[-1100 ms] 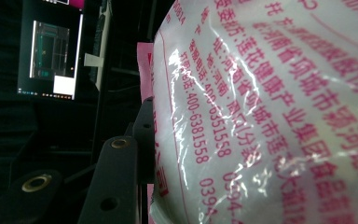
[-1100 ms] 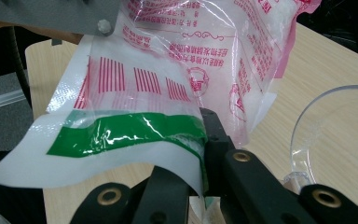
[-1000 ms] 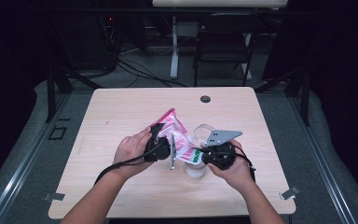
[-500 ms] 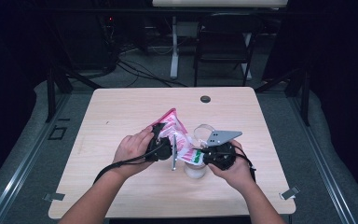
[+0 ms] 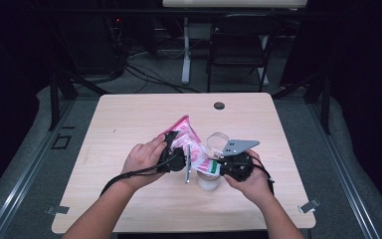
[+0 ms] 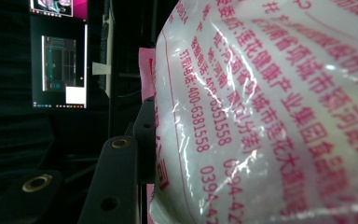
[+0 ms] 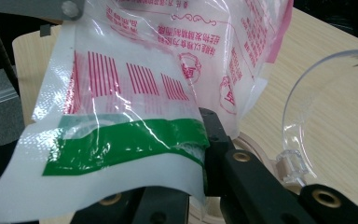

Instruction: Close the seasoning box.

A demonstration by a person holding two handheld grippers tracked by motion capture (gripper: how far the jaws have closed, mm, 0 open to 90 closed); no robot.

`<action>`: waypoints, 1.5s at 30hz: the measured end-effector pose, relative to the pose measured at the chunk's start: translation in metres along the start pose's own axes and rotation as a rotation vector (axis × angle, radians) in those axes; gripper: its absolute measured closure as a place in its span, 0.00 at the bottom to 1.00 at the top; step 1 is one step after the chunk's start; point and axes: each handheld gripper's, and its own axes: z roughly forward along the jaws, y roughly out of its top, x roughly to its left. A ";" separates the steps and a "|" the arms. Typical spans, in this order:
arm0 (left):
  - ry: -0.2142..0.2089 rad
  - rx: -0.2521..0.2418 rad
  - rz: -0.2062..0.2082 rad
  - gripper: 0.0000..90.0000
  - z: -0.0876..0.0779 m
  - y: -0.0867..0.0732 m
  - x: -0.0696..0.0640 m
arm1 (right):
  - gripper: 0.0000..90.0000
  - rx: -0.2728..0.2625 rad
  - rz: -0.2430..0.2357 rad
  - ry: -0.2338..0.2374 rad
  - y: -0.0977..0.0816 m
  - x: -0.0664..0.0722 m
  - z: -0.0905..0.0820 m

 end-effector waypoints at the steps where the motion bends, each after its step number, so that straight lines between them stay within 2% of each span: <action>1: 0.000 0.000 0.000 0.69 0.000 0.000 0.000 | 1.00 0.001 0.001 -0.002 -0.001 0.000 0.000; 8: 0.009 0.002 0.020 0.70 0.000 0.001 -0.001 | 1.00 0.014 0.009 0.004 -0.003 -0.001 0.003; 29: 0.038 -0.003 0.033 0.71 -0.002 0.000 -0.004 | 1.00 0.041 0.005 0.021 -0.005 0.002 0.009; 45: 0.071 -0.009 0.063 0.71 -0.006 0.001 -0.004 | 1.00 0.048 0.016 0.037 -0.008 0.002 0.014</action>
